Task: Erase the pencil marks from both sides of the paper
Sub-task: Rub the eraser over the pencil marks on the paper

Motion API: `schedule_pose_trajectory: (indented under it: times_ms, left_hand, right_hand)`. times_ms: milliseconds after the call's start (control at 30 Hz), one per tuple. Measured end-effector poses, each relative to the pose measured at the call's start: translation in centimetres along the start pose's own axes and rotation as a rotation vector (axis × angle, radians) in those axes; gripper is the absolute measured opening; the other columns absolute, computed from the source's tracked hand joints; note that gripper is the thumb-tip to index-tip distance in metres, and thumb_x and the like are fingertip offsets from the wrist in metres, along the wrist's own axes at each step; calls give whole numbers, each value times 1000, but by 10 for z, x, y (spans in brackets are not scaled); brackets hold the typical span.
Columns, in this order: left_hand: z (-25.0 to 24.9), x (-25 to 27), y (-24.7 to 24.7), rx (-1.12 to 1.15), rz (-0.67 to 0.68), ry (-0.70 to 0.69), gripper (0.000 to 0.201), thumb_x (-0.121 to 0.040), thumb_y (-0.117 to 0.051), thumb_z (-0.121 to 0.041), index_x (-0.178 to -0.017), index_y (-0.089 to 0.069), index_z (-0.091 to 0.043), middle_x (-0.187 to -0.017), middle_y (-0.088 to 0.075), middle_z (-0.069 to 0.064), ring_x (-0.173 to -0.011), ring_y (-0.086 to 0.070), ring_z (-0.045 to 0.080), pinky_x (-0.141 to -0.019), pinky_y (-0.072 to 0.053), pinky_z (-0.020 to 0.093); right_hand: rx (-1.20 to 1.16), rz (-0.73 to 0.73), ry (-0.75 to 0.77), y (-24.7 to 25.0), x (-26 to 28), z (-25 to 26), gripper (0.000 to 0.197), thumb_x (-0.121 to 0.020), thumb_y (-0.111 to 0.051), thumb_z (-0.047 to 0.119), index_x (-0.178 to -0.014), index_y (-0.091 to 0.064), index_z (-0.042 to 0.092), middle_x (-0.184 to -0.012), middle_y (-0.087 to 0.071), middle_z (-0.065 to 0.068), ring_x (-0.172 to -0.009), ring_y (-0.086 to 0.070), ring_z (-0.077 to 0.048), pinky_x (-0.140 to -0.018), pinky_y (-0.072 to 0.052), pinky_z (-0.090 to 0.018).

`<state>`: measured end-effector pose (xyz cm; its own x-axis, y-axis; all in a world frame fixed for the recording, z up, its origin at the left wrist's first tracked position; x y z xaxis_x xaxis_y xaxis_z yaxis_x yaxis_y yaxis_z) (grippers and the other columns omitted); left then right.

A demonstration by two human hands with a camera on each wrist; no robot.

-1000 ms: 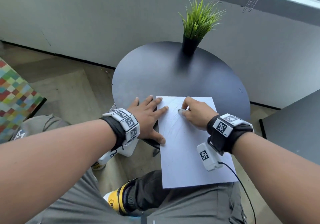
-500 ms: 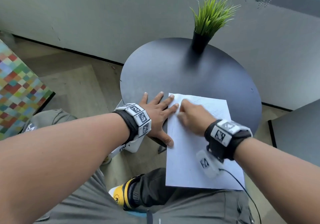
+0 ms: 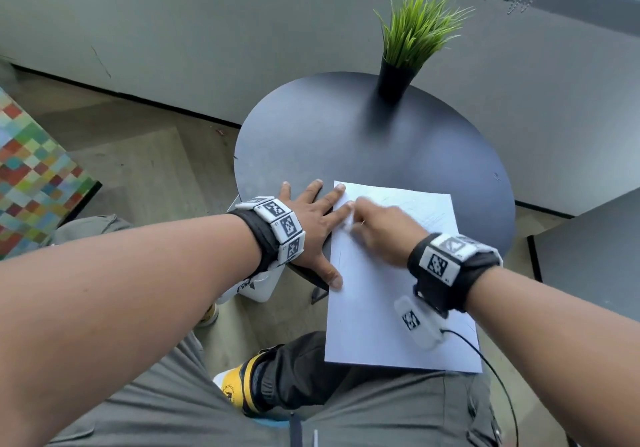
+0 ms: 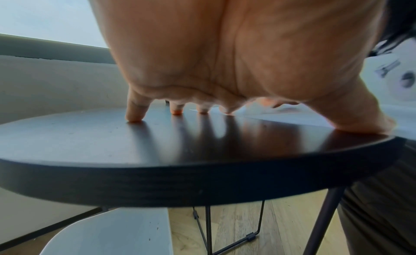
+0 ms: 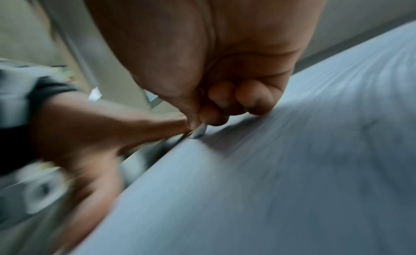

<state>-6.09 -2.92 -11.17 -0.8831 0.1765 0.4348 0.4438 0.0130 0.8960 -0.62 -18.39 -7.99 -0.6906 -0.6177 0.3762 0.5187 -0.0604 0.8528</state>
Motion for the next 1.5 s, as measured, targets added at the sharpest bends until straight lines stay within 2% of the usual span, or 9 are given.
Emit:
schedule_pose_trajectory:
  times_ms: [67,233,367,467,633,733,1000,1267,1500]
  left_hand:
    - [-1,0,-1,-8,0,2,144,-43,-45,-104,-153,17,-35,-162,24,-5,-150,15,33,-108,-8,75]
    - [-3,1,1,-17,21,17,146,-43,-47,-103,-154,18,-33,-161,27,-3,-150,17,33,-107,-8,76]
    - [-2,0,0,-16,6,5,144,-43,-45,-104,-153,17,-34,-162,25,-3,-150,16,34,-107,-10,76]
    - [-3,6,0,-5,12,2,140,-47,-47,-102,-154,13,-35,-163,23,-3,-150,16,34,-108,-9,75]
    - [-6,13,0,30,-50,-7,115,-69,-47,-90,-157,-1,-31,-163,18,-12,-151,13,25,-112,-12,70]
    - [-6,17,-2,19,-28,-18,123,-64,-42,-96,-157,3,-28,-163,14,-16,-151,12,22,-111,-12,72]
    - [-14,9,7,-5,42,-27,134,-52,-56,-95,-156,-5,-27,-162,14,-18,-148,3,33,-92,-28,82]
    - [-15,9,13,-80,49,0,144,-48,-56,-97,-157,7,-28,-162,17,-15,-147,-2,32,-91,-36,71]
    - [-9,3,9,-36,63,-22,142,-47,-49,-101,-156,11,-32,-161,19,-20,-150,14,28,-95,-19,84]
  right_hand:
    - [-44,-93,-76,9,-2,-9,21,-99,-50,38,-101,-45,17,-97,-64,-15,-89,-57,-35,-75,-45,-39]
    - [70,184,188,-19,26,17,15,-98,-50,27,-109,-47,18,-94,-64,-9,-83,-57,-32,-74,-48,-41]
    - [-33,-51,-27,2,4,-5,22,-99,-49,39,-103,-47,17,-94,-63,-13,-87,-57,-34,-77,-48,-40]
    - [-14,-22,-6,-3,10,-2,22,-100,-48,39,-95,-42,19,-83,-58,-7,-81,-55,-33,-71,-45,-38]
    - [-113,-114,-166,11,-3,-26,25,-98,-52,42,-101,-49,17,-96,-63,-12,-89,-57,-32,-76,-43,-36]
    - [-128,-118,-187,11,-7,-29,23,-99,-49,40,-102,-48,18,-93,-62,-11,-88,-58,-32,-73,-40,-35]
    - [41,89,195,-22,27,12,16,-97,-48,28,-110,-46,21,-100,-66,-15,-89,-61,-38,-77,-49,-44]
    - [-53,-62,-137,9,-3,-33,25,-96,-52,48,-96,-49,23,-96,-64,-8,-88,-58,-28,-77,-47,-37]
    - [-41,-76,-152,11,-11,-32,25,-97,-52,45,-96,-49,21,-93,-63,-8,-87,-57,-28,-76,-46,-37]
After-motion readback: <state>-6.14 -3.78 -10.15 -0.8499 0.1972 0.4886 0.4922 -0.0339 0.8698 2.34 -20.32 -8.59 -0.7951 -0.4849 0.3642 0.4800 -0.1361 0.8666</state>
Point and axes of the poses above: each hand's wrist, its own x-axis away from the middle knuckle, its own y-axis out of the back of the hand, z = x × y, the point moved 2 cm from there along -x, towards the middle knuckle
